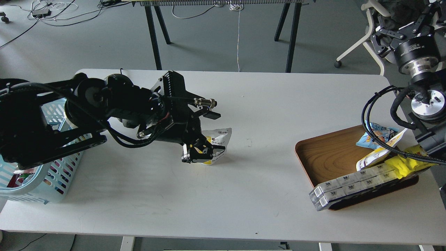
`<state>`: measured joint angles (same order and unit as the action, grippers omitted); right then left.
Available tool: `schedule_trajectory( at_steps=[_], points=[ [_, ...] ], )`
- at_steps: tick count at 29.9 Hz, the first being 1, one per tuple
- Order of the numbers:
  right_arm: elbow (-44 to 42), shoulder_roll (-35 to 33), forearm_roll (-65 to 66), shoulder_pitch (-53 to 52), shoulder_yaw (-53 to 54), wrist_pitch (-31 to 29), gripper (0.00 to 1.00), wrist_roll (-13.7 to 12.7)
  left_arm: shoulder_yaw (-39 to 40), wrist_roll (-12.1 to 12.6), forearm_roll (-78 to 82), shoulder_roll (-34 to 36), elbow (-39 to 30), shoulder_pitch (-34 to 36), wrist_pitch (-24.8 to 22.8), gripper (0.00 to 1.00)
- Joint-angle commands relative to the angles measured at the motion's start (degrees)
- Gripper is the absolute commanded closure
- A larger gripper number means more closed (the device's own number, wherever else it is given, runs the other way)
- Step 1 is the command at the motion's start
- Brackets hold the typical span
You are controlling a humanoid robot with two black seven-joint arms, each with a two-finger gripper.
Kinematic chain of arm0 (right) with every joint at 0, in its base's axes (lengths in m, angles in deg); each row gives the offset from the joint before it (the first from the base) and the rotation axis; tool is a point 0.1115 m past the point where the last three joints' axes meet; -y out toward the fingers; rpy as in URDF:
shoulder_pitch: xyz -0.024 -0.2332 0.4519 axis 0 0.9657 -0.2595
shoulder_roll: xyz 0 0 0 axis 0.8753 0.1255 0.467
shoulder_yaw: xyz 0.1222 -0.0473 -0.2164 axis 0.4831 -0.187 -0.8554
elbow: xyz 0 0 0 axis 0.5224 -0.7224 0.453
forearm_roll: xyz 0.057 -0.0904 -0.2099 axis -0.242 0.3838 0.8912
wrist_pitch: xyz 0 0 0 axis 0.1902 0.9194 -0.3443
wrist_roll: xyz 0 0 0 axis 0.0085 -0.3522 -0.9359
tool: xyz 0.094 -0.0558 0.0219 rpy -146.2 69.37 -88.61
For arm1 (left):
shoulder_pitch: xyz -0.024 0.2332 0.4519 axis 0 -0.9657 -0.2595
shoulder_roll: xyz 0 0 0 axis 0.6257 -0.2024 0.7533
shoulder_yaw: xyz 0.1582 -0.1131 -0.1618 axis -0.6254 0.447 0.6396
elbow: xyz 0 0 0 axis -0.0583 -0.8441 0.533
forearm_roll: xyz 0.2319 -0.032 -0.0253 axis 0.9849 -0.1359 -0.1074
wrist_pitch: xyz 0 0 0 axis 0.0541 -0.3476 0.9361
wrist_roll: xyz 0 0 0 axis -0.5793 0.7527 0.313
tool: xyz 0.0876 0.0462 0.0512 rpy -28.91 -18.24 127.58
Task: Scan snack and place in basket
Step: 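Reach the left gripper to the yellow packet on the table, then grasp the yellow packet with the left gripper and lift it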
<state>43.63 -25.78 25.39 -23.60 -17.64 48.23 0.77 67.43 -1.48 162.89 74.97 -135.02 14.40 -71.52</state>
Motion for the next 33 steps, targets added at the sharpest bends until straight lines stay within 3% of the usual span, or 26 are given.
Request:
schedule_trajectory(
  at_steps=[1,6,11,19,26,33],
  points=[
    [0.06,0.38,0.03,0.05,0.32,0.00,0.04,-0.34,0.45,0.17,0.01,-0.56,3.64,-1.59,0.47,0.20],
    [-0.03,1.69,0.03,0.05,0.49,0.00,0.04,-0.34,0.27,0.17,0.01,-1.88,7.16,-2.99,2.40,0.27],
    [-0.03,1.96,0.03,-0.04,0.58,0.00,0.04,-0.34,0.27,0.09,0.01,-1.62,7.60,-3.61,2.67,0.54],
    [0.06,2.05,0.03,-0.13,0.58,0.00,0.04,-0.08,0.10,0.17,0.01,-1.53,8.13,-5.98,2.58,0.87],
    [-0.03,2.05,0.03,-0.22,0.49,0.00,0.04,-0.08,0.54,-0.09,0.01,-1.44,8.04,-5.90,2.41,1.00],
    [-0.03,1.87,0.12,-0.57,0.32,0.00,0.04,-0.16,3.60,-0.62,0.01,2.06,6.20,-5.81,2.93,1.00]
  ],
)
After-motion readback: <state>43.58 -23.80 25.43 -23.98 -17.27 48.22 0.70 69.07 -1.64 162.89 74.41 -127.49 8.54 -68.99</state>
